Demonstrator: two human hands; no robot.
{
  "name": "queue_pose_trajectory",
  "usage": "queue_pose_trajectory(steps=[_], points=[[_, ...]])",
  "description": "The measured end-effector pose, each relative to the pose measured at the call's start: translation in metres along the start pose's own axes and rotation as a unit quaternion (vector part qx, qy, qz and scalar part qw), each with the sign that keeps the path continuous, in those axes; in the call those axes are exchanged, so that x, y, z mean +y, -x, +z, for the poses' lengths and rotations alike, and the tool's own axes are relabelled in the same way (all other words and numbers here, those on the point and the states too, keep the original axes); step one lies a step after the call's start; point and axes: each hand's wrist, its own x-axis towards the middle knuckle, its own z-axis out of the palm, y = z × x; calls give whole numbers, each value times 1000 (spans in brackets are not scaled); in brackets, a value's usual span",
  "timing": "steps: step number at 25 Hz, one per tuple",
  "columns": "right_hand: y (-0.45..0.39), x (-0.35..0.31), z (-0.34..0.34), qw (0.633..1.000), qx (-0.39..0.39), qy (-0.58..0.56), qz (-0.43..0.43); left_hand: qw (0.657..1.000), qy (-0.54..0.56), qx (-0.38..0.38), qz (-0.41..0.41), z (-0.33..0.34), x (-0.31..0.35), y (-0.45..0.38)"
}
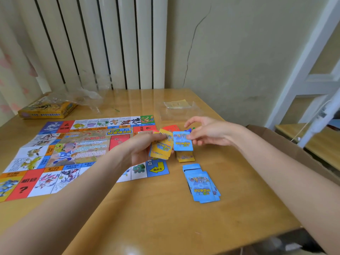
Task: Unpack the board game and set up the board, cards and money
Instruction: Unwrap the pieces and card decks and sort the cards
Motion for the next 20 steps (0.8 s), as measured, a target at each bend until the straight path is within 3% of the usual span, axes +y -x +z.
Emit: queue_pose_trajectory(steps=[7, 13, 17, 20], points=[[38, 17, 7, 984, -74, 159, 21, 996, -81, -18, -44, 15, -13, 22], [60, 38, 19, 923, 7, 384, -30, 988, -146, 28, -53, 30, -16, 36], [75, 37, 16, 865, -139, 480, 34, 981, -183, 33, -59, 39, -16, 34], [72, 46, 15, 846, -141, 513, 0, 973, -220, 32, -66, 42, -15, 31]])
